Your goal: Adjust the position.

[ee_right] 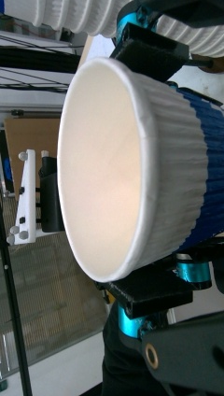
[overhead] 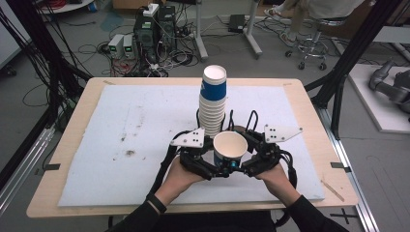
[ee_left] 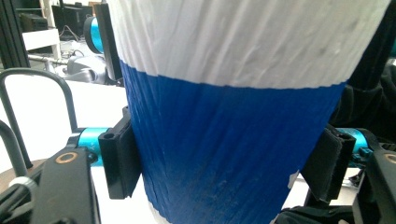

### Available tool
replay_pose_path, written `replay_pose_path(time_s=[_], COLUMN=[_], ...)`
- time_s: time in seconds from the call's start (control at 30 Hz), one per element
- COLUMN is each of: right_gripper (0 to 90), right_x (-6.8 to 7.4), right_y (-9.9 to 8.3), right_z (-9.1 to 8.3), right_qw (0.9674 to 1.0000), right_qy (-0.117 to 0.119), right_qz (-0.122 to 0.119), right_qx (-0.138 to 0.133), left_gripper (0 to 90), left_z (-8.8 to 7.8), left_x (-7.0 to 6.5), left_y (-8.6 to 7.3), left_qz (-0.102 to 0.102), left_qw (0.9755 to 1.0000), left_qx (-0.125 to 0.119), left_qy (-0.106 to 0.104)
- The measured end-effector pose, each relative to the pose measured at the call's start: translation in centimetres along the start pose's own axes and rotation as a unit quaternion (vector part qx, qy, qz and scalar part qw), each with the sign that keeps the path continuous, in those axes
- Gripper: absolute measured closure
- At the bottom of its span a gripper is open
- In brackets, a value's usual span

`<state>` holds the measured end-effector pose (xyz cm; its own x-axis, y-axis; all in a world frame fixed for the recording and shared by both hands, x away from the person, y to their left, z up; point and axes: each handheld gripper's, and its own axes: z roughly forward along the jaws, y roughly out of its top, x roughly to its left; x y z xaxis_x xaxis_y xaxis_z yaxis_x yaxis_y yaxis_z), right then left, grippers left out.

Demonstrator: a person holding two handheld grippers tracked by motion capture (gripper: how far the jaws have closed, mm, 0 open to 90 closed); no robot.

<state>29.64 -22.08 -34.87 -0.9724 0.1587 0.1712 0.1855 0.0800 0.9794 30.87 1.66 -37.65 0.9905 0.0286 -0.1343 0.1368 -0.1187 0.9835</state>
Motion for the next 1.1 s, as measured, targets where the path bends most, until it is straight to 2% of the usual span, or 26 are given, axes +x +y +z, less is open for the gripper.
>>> replay_pose_path(time_s=[0.4, 0.5, 0.63, 0.9, 1.1], right_gripper=[20.6, 20.6, 20.7, 20.8, 20.8], right_x=[0.1, 0.1, -0.1, -0.4, -0.7], right_y=[0.1, 0.1, 0.2, 0.3, 0.1], right_z=[-0.1, -0.2, -0.6, -1.1, -1.7], right_qw=[0.9999, 0.9999, 0.9997, 0.9994, 0.9989], right_qy=[-0.005, -0.008, -0.016, -0.026, -0.040], right_qz=[-0.014, -0.015, -0.016, -0.021, -0.023], right_qx=[0.002, 0.001, 0.000, 0.000, 0.005], left_gripper=[25.4, 18.6, 14.7, 13.9, 13.9], left_z=[-0.2, -0.2, -0.5, -3.1, -6.0], left_x=[-0.1, -0.2, -0.2, -0.4, -0.6], left_y=[0.0, 0.1, 0.1, 0.7, 0.6], left_qz=[0.012, 0.012, 0.013, 0.019, 0.023], left_qw=[0.9999, 0.9998, 0.9995, 0.9982, 0.9958], left_qx=[0.002, 0.004, 0.014, 0.010, 0.012], left_qy=[0.008, 0.018, 0.027, 0.056, 0.088])
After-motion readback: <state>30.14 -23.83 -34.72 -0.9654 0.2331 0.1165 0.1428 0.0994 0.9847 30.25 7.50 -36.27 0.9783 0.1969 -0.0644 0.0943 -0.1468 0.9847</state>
